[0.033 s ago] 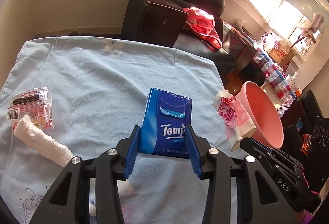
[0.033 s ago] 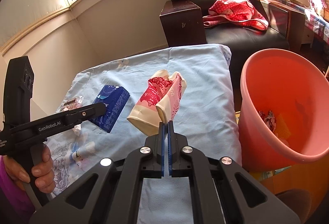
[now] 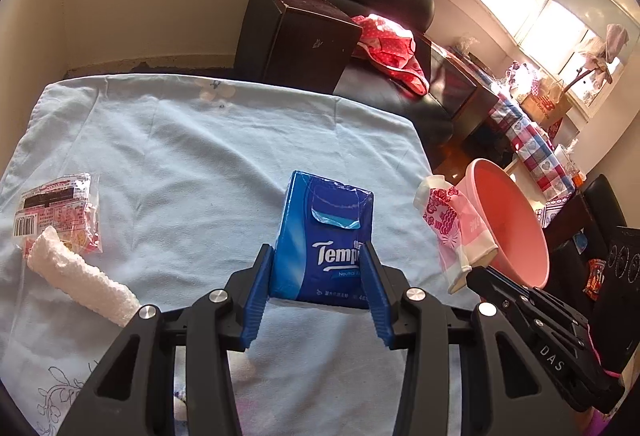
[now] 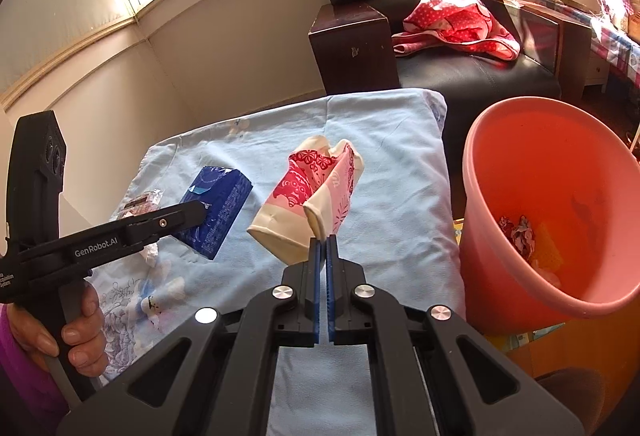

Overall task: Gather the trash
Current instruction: 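Carry the tissue pack and pink packet over the pink basin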

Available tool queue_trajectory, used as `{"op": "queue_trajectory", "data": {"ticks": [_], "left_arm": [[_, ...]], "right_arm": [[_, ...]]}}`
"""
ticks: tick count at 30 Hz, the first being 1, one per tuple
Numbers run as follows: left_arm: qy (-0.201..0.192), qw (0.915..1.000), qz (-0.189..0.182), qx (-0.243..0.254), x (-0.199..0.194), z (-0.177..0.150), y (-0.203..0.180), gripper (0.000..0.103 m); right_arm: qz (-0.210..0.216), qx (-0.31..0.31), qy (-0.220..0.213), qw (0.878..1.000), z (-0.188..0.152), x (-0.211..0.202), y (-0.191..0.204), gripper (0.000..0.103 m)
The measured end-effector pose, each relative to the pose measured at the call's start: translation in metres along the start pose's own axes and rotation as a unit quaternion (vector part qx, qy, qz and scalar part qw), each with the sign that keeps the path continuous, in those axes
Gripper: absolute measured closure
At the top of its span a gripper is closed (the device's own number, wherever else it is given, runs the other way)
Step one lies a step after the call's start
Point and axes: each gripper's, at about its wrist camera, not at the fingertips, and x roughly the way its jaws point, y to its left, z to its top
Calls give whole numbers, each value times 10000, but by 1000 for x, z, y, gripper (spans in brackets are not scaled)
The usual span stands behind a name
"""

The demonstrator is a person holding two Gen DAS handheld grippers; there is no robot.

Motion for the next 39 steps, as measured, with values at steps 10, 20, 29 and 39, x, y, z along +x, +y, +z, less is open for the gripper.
{"op": "queue_trajectory", "data": {"ticks": [10, 20, 29, 39], "left_arm": [[-95, 9989, -247, 392, -2, 7, -50, 60], [-62, 9952, -496, 839, 8, 12, -106, 60], [19, 9902, -640, 1239, 26, 14, -152, 60], [314, 9831, -712, 1658, 64, 11, -199, 60]], "right_arm": [[-248, 289, -280, 9989, 4, -26, -31, 100], [-565, 668, -494, 9949, 2, -47, -71, 100], [-887, 1048, -643, 9884, 0, -61, -112, 100], [-1066, 1421, -669, 9818, -6, -63, -150, 100]]}}
